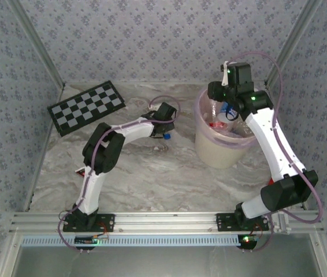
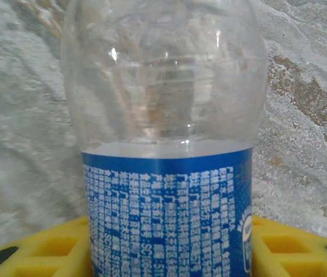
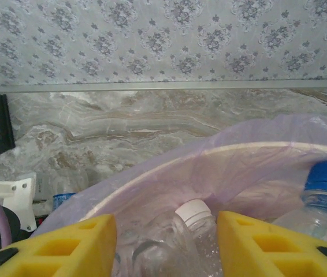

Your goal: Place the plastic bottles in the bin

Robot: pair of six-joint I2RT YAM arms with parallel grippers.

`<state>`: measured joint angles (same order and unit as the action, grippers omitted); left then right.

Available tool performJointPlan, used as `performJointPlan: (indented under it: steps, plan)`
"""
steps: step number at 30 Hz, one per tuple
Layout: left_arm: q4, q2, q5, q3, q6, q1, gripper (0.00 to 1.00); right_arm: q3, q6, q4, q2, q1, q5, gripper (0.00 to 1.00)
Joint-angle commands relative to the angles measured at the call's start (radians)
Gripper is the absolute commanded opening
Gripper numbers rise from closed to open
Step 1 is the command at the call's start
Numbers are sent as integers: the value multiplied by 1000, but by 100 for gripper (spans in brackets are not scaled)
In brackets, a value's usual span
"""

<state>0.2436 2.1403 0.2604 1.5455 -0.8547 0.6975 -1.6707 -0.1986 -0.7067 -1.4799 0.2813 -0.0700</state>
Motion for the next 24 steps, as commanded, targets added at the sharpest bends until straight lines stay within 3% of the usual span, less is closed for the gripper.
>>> performJointPlan:
  steps: [1, 8, 12, 18, 24]
  plan:
    - [6, -111, 46, -35, 50, -1, 33, -137, 14, -110, 5, 9, 35, 55]
    - [-56, -306, 45, -181, 113, -1, 28, -184, 25, -175, 115, 12, 27, 65]
    - [-101, -437, -16, -274, 194, 3, 28, -113, -7, -168, 200, 15, 170, 66]
    - [-255, -692, -276, -513, 377, 5, 29, -24, -53, -137, 239, 51, 525, 74]
    - [-316, -953, -449, -678, 428, 5, 28, 22, -65, -104, 199, 178, 534, 79]
